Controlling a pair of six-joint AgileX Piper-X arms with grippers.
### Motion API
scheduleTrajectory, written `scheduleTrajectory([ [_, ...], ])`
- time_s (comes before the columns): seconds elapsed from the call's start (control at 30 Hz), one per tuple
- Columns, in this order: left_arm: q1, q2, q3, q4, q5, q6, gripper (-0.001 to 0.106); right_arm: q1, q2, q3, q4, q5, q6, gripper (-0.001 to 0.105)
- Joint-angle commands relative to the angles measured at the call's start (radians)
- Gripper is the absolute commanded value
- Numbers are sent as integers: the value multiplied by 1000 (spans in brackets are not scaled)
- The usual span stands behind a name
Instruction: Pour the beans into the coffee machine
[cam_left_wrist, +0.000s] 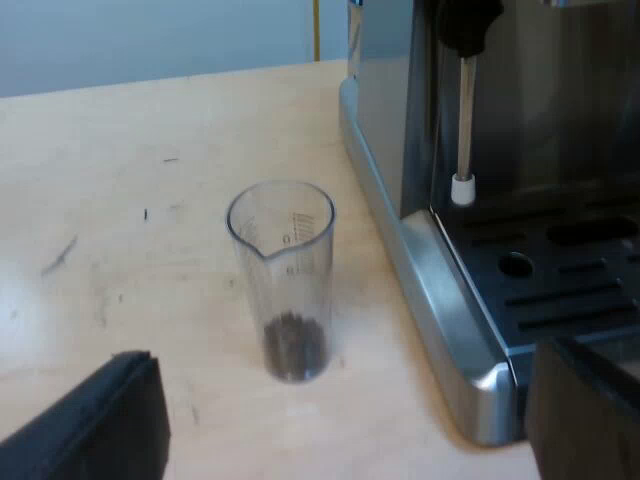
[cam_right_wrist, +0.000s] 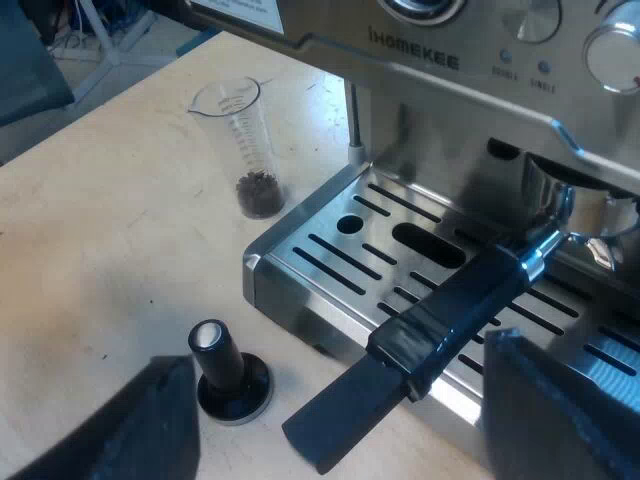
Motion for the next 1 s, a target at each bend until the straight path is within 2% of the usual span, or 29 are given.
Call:
scheduleTrajectory([
  [0.03, -4, 2, 44, -93, -23, -11, 86, 1, -6, -13, -15, -15, -5, 62],
  [0.17, -4, 5, 80, -118, -87, -11, 86, 1, -6, -13, -15, -15, -5, 62],
  [0.23, -4, 23, 96, -154, -93, -11, 86, 1, -6, -13, -15, -15, -5, 62],
  [0.37, -4, 91, 107, -209, -82, -11, 86, 1, -6, -13, -15, -15, -5, 62],
  [0.47, -4, 196, 107, -303, -45, -11, 86, 1, -6, -13, -15, -15, -5, 62],
  [0.53, -4, 246, 107, -343, -45, -11, 86, 1, -6, -13, -15, -15, -5, 62],
  [0.7, -4, 291, 107, -379, -45, -11, 86, 1, -6, -13, -15, -15, -5, 62],
  [0.73, -4, 349, 107, -430, -25, -11, 86, 1, -6, -13, -15, -15, -5, 62],
  [0.77, -4, 460, 107, -529, 2, -11, 86, 1, -6, -13, -15, -15, -5, 62],
  [1.0, -4, 633, 107, -688, -1, -11, 86, 1, -6, -13, -15, -15, -5, 62],
])
